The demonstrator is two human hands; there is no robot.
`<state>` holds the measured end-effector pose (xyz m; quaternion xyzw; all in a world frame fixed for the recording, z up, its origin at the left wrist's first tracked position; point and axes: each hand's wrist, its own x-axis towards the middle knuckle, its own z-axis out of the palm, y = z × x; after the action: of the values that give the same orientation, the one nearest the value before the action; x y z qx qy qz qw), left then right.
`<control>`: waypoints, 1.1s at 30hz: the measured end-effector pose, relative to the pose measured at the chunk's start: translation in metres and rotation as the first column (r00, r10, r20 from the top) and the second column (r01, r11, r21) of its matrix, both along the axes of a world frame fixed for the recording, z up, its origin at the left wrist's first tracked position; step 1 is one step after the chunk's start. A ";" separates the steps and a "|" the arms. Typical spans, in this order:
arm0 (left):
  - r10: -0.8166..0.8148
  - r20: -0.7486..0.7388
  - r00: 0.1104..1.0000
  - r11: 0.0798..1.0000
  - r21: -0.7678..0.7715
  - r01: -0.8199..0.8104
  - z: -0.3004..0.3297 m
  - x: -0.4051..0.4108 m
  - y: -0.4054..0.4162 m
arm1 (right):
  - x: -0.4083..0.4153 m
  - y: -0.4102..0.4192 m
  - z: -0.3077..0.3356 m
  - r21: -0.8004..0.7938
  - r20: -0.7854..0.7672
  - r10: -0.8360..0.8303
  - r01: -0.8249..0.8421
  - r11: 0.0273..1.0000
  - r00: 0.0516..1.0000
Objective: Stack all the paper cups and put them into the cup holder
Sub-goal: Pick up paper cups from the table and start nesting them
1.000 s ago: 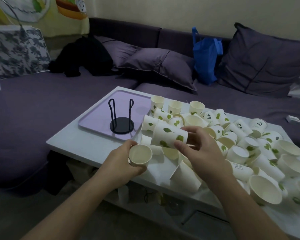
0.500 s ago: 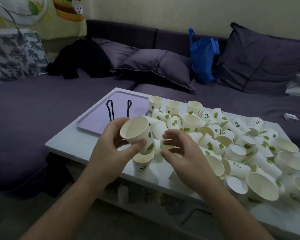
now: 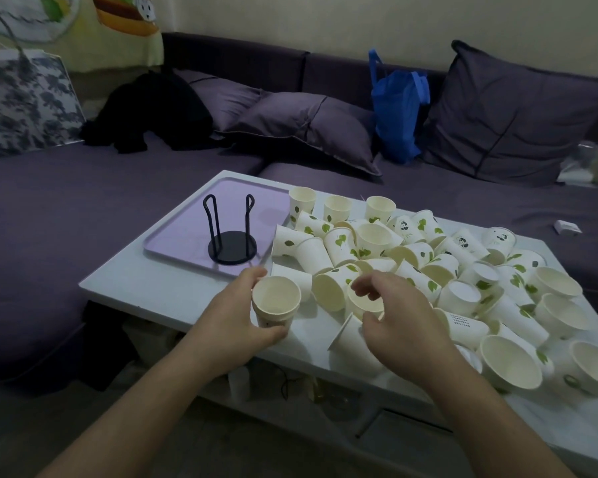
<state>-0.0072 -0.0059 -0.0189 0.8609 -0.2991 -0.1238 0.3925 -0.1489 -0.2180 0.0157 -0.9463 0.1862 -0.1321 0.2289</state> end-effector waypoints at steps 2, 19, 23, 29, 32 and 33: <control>-0.016 0.006 1.000 1.000 -0.008 0.016 0.001 -0.002 -0.001 | -0.002 0.006 0.003 -0.147 -0.099 0.057 -0.071 0.987 0.993; -0.127 0.186 0.974 0.987 -0.071 0.143 0.011 -0.008 0.010 | -0.001 0.027 0.001 -0.226 -0.245 0.154 -0.211 0.951 0.957; -0.098 0.221 0.970 0.973 -0.185 0.141 0.021 -0.017 0.011 | -0.009 0.015 0.012 0.065 0.095 0.211 -0.218 0.974 0.973; -0.117 0.195 0.974 0.962 -0.222 0.160 0.032 -0.030 0.002 | 0.003 0.031 0.014 0.226 0.421 0.260 -0.379 0.897 0.869; -0.071 0.198 0.978 0.953 -0.277 0.125 0.032 -0.021 0.004 | 0.011 0.036 0.016 0.279 0.468 0.250 -0.410 0.868 0.848; -0.032 0.203 0.979 0.947 -0.307 0.095 0.033 -0.017 0.006 | 0.014 0.036 0.017 0.315 0.474 0.212 -0.390 0.865 0.854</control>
<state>-0.0240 0.0003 0.0144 0.7850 -0.3797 -0.0019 0.4895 -0.1346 -0.1824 0.0326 -0.8448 0.0011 -0.2552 0.4704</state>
